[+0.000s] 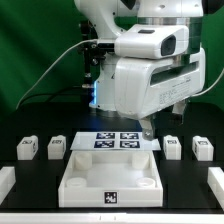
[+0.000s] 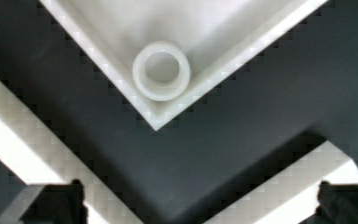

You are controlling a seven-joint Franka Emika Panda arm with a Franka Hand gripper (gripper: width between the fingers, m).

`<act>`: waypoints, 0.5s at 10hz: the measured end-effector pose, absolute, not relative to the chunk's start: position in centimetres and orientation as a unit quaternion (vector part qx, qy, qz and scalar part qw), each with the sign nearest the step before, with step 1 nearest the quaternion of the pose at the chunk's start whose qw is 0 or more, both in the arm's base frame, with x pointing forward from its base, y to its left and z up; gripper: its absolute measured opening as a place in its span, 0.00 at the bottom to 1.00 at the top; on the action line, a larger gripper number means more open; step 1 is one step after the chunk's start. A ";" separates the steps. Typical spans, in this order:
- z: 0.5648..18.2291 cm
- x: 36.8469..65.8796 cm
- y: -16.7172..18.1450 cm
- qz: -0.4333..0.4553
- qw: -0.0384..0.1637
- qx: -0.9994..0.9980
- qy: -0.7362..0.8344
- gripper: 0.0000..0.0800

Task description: Assemble one leg

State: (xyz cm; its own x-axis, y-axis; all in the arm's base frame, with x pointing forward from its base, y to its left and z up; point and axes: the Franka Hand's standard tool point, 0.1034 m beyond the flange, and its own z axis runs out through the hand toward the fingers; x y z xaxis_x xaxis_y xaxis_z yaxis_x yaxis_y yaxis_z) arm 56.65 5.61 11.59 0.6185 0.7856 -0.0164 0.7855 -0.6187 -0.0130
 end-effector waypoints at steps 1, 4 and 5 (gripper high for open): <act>11.6 56.6 5.6 0.010 0.002 -0.900 -0.437 0.81; 11.6 56.6 5.6 0.010 0.002 -0.890 -0.455 0.81; 11.6 56.6 5.6 0.010 0.003 -0.891 -0.455 0.81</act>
Offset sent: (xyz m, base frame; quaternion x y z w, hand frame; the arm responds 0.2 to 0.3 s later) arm 0.0000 0.0000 0.0000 0.0000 0.0000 -0.0899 0.9960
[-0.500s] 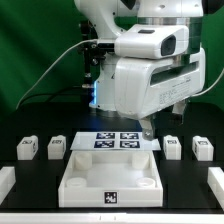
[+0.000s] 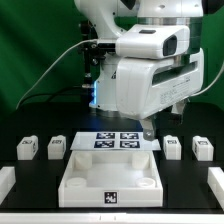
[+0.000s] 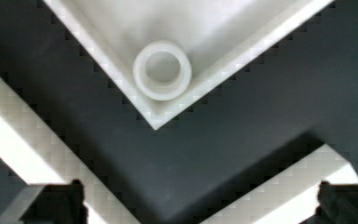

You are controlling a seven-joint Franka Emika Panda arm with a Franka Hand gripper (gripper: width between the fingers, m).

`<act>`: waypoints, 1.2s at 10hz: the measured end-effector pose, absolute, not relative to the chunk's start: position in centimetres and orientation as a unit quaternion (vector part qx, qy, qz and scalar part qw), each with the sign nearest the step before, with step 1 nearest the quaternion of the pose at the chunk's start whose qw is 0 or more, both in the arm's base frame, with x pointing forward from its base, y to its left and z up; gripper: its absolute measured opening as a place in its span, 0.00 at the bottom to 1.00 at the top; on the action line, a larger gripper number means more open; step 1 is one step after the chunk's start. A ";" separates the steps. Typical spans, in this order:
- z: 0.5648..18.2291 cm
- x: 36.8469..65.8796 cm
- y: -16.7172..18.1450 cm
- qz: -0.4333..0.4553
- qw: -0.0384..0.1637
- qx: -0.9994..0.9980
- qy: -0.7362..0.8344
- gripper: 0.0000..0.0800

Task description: Assemble one leg

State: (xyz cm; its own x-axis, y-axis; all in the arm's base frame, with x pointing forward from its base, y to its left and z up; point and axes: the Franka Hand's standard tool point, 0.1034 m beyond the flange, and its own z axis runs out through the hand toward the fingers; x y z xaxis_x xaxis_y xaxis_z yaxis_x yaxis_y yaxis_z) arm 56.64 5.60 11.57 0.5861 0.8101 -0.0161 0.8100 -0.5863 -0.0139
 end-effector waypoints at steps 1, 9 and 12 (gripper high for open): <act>11.6 56.6 5.6 0.010 0.003 -0.891 -0.455 0.81; 11.1 55.3 5.5 0.012 0.003 -0.874 -0.485 0.81; 9.2 49.7 1.6 0.009 0.004 -0.761 -0.649 0.81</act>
Offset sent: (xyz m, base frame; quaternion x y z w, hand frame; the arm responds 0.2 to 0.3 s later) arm 0.0000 0.0000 0.0000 0.0000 0.0000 0.0000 1.0000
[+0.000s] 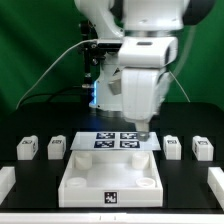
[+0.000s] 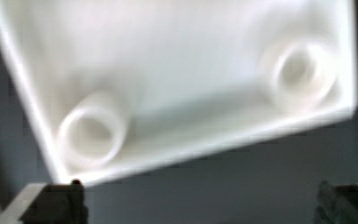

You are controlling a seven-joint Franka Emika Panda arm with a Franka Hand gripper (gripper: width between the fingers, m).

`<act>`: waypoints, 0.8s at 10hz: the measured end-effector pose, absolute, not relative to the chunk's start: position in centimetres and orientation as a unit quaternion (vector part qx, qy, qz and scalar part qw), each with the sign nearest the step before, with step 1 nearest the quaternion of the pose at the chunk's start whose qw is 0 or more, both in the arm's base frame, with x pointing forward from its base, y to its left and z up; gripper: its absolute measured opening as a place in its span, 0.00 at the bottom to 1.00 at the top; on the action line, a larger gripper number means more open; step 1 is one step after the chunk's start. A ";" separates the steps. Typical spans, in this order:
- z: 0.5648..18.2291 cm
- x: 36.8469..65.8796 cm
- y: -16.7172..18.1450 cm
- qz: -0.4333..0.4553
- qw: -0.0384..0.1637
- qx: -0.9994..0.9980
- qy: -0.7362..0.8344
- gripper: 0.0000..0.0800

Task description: Assemble one leg

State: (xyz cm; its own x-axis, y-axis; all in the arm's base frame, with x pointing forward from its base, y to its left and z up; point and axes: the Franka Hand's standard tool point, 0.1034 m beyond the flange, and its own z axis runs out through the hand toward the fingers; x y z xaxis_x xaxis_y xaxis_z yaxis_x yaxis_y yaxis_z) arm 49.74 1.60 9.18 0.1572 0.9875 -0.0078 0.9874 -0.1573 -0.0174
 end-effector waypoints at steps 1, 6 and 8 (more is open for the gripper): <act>9.0 49.6 0.7 0.008 0.004 -0.723 -0.690 0.81; 8.3 48.9 0.6 0.004 -0.001 -0.694 -0.719 0.81; 5.6 45.5 -1.6 0.009 0.008 -0.688 -0.725 0.81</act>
Offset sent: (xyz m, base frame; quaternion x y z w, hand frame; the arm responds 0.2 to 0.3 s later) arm 0.0000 0.0000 0.0000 0.0000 0.0000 0.0000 1.0000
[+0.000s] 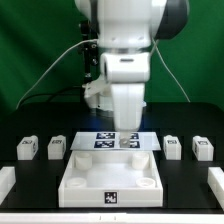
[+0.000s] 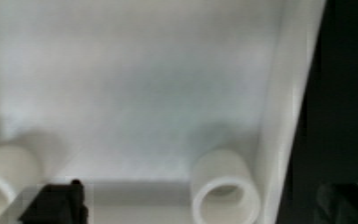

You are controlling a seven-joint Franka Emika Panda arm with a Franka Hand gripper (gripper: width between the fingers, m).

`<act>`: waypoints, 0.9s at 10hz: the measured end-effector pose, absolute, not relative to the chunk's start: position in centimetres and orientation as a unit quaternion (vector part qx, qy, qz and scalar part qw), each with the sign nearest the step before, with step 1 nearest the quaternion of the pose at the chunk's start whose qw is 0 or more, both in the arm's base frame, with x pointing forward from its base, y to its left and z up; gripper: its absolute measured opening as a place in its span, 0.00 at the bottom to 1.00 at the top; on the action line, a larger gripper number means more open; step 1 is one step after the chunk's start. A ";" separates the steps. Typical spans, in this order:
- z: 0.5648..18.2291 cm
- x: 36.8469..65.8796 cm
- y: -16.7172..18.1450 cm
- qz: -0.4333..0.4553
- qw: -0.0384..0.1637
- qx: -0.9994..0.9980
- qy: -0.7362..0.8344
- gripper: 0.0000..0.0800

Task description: Assemble one leg

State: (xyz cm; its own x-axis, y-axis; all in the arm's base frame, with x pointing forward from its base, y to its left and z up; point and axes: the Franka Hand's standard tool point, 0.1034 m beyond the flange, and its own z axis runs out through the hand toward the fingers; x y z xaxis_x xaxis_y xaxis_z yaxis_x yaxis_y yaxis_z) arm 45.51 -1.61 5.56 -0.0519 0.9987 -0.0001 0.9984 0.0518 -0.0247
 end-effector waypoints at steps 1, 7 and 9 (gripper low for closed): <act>4.5 45.0 -2.3 0.011 0.014 -0.694 -0.719 0.81; 2.4 44.4 -2.7 0.018 0.027 -0.701 -0.712 0.48; 2.3 44.4 -2.7 0.018 0.028 -0.701 -0.712 0.30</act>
Offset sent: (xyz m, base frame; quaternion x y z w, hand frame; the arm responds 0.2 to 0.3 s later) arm 0.0033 0.0064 -0.0200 -0.0036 0.0174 0.0154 0.9997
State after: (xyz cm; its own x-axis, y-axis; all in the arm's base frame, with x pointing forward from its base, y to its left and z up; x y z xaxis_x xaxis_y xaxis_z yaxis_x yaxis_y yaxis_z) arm 44.36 -2.74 2.32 -0.0143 0.9998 0.0140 0.9978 0.0152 -0.0647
